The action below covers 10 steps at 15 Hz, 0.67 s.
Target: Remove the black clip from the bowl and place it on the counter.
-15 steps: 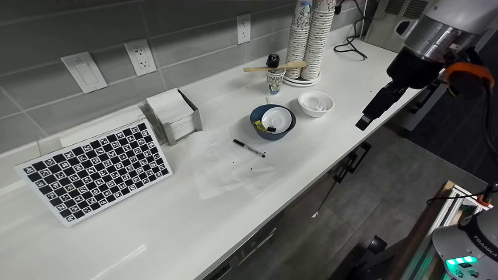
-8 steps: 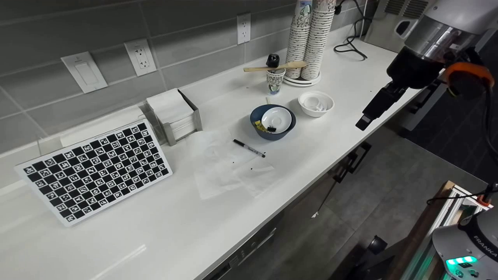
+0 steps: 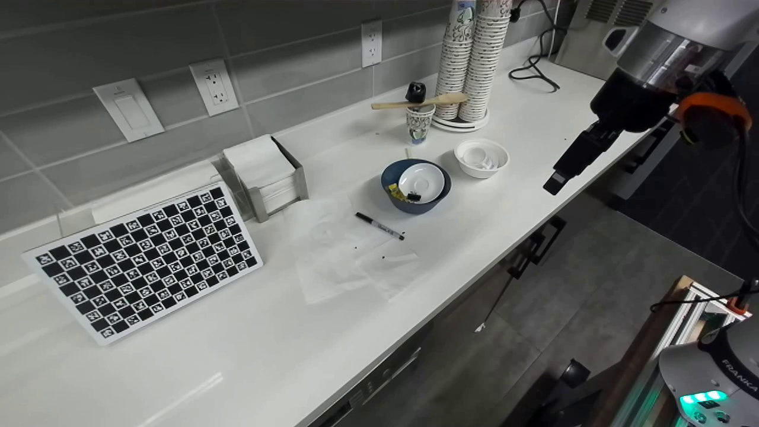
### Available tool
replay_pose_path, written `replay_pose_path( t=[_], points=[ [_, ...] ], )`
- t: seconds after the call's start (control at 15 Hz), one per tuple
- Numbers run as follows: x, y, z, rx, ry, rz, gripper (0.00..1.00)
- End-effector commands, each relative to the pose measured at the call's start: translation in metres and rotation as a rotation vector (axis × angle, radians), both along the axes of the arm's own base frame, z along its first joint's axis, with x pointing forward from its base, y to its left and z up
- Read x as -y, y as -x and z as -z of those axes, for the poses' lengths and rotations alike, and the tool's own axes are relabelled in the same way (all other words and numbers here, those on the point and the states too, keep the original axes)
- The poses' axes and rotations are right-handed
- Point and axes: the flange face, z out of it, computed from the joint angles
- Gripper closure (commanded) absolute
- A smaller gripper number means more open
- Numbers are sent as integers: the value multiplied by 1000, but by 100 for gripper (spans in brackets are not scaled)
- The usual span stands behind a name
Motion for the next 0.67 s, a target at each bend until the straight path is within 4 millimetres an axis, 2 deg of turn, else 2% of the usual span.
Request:
replay_pose_path(
  t=[0.0,0.07,0.13,0.2,0.33,0.4,0.53,0.6],
  points=[
    [47,-26,-12,-10,107,18,0],
    [63,-34,-15,-15,148,28,0],
    [87,-49,-19,-16,194,8,0],
    [103,-61,-23,-16,228,-4,0],
    [132,-98,-29,-2,257,-57,0],
    [137,-116,-33,8,257,-88,0],
    [128,-153,-37,35,244,-217,0],
    [137,-109,-35,35,235,-121,0]
  ],
)
